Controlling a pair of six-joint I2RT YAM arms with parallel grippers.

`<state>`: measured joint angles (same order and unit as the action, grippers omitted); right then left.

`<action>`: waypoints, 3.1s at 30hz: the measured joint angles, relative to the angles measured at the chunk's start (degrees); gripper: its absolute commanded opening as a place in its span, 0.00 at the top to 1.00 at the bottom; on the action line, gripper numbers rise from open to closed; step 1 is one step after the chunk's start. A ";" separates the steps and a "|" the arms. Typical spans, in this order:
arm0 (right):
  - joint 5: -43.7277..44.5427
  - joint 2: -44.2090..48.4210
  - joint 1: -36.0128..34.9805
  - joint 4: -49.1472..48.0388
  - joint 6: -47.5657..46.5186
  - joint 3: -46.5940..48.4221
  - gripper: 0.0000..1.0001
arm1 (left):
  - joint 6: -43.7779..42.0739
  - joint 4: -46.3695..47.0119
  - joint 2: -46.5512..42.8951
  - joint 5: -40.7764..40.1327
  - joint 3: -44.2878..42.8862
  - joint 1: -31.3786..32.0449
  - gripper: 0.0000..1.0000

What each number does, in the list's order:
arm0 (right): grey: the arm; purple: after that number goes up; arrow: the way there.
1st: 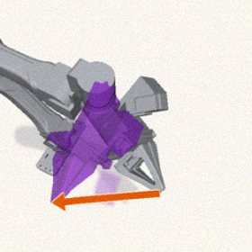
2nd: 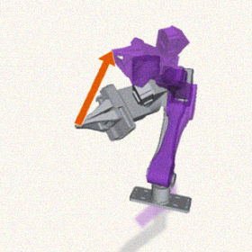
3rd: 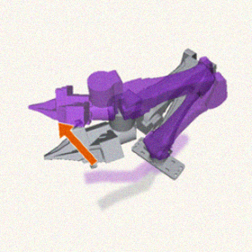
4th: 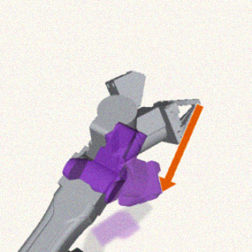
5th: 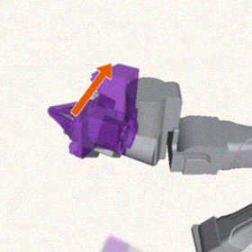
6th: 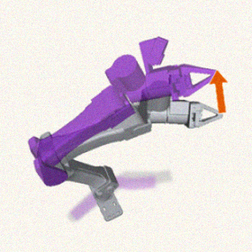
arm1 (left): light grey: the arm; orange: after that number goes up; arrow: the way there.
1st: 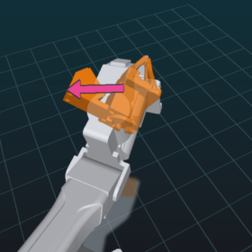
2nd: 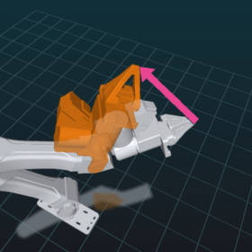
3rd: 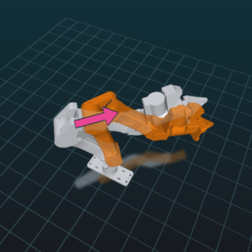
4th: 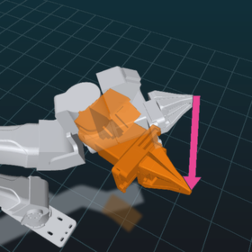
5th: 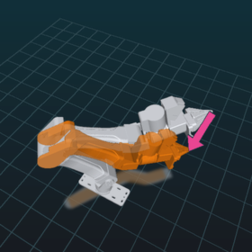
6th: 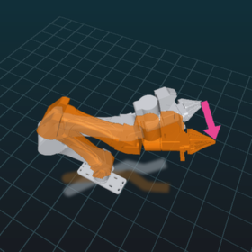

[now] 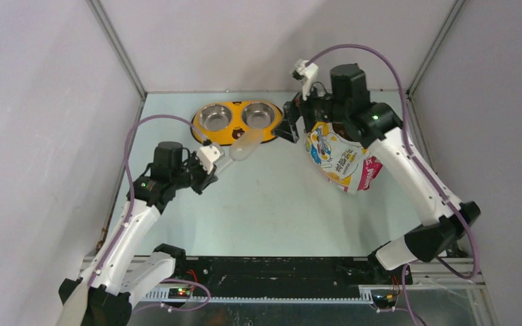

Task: Serve the pet food
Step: Adjust the spatula.

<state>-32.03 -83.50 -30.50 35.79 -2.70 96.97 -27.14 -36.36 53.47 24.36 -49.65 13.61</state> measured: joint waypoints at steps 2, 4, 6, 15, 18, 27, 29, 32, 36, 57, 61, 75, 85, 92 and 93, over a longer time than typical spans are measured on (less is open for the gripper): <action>-0.72 -3.06 -1.81 0.94 0.72 1.88 0.04 | -1.18 0.98 -2.67 -0.44 2.73 2.38 1.00; -0.83 -5.18 -3.87 1.79 0.87 2.34 0.05 | -2.01 1.60 -5.11 -0.72 5.16 4.00 1.00; -0.74 -6.93 -5.90 2.99 1.03 2.43 0.06 | -2.60 1.97 -7.26 -0.87 7.10 4.66 1.00; 0.13 -12.87 -9.01 5.90 1.22 2.54 0.14 | -3.74 2.84 -12.22 -1.03 8.90 4.76 1.00; 0.15 -14.49 -8.76 7.45 1.01 3.63 0.15 | -4.02 3.08 -12.20 0.09 8.94 4.92 1.00; 0.26 -16.83 -8.57 10.69 0.76 8.76 0.33 | -4.87 3.23 -11.91 1.38 8.94 5.44 1.00; 0.00 -18.51 -8.46 11.78 0.79 9.90 0.35 | -4.90 3.26 -11.91 1.38 8.94 5.49 1.00; -0.33 -21.53 -8.26 13.68 0.81 10.88 0.41 | -4.90 3.26 -12.04 1.38 8.94 5.51 1.00; -0.33 -23.76 -8.11 15.98 1.22 10.91 0.56 | -4.98 3.23 -12.37 1.42 8.94 5.51 1.00; -2.38 -23.26 -7.52 17.51 1.81 11.52 1.00 | -4.76 3.21 -12.63 1.07 8.39 5.73 0.01; -3.65 -20.20 -4.55 17.31 1.33 10.23 1.00 | -4.28 1.86 -11.96 0.98 3.67 4.22 0.00; -14.01 6.38 11.67 2.91 4.63 -5.11 1.00 | 14.86 8.81 -3.19 21.53 -11.74 -3.15 0.01; -19.32 11.30 16.59 -8.02 10.54 -13.49 1.00 | 41.07 30.86 -2.25 32.26 -2.95 -3.19 0.00; -19.67 11.08 18.25 -9.49 12.02 -14.01 1.00 | 37.29 19.50 -3.10 9.33 -12.15 -3.54 0.00; -19.67 11.08 18.27 -9.66 12.24 -14.01 1.00 | 37.07 18.56 -3.50 6.12 -12.98 -3.56 0.00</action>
<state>-51.70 -72.42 -12.23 26.13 9.54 82.96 9.93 -17.80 49.98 30.48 -62.63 10.04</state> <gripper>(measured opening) 0.085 0.996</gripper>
